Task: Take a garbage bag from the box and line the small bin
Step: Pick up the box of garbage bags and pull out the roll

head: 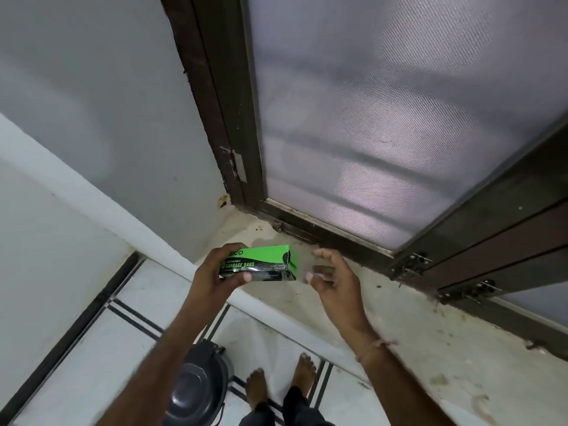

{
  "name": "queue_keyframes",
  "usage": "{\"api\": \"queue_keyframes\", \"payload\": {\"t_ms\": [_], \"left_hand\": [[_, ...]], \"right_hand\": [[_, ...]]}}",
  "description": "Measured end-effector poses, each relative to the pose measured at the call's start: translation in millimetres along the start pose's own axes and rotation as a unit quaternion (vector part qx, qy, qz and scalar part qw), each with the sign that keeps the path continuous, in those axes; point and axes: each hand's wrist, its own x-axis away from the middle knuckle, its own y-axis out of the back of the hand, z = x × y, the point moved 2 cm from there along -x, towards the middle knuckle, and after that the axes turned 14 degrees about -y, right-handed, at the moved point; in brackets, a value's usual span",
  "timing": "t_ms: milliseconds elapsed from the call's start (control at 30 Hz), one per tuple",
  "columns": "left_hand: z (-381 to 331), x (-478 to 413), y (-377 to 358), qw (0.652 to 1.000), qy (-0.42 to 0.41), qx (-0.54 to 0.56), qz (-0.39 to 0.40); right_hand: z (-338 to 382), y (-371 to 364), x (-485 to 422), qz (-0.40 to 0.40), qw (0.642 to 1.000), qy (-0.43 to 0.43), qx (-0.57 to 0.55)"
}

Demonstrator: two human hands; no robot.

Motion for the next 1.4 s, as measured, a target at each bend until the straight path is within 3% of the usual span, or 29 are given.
{"api": "queue_keyframes", "payload": {"t_ms": [100, 300, 600, 900, 1100, 1400], "left_hand": [[-3, 0, -4, 1.0, 0.004, 0.006, 0.004], [-6, 1, -9, 1.0, 0.021, 0.003, -0.004], [-16, 8, -7, 1.0, 0.008, 0.015, -0.017], [-28, 1, 6, 0.999, -0.027, 0.004, 0.043], [-19, 10, 19, 0.998, -0.02, 0.003, 0.055], [-25, 16, 29, 0.996, -0.038, 0.002, 0.083]], "right_hand": [[10, 3, 12, -0.071, 0.991, 0.08, 0.078], [28, -3, 26, -0.023, 0.985, 0.163, 0.043], [20, -9, 33, 0.012, 0.99, 0.137, 0.033], [28, -10, 47, -0.018, 0.992, 0.106, 0.058], [34, -14, 67, -0.027, 0.994, 0.059, -0.091], [30, -29, 85, -0.014, 0.986, 0.033, -0.161]]}}
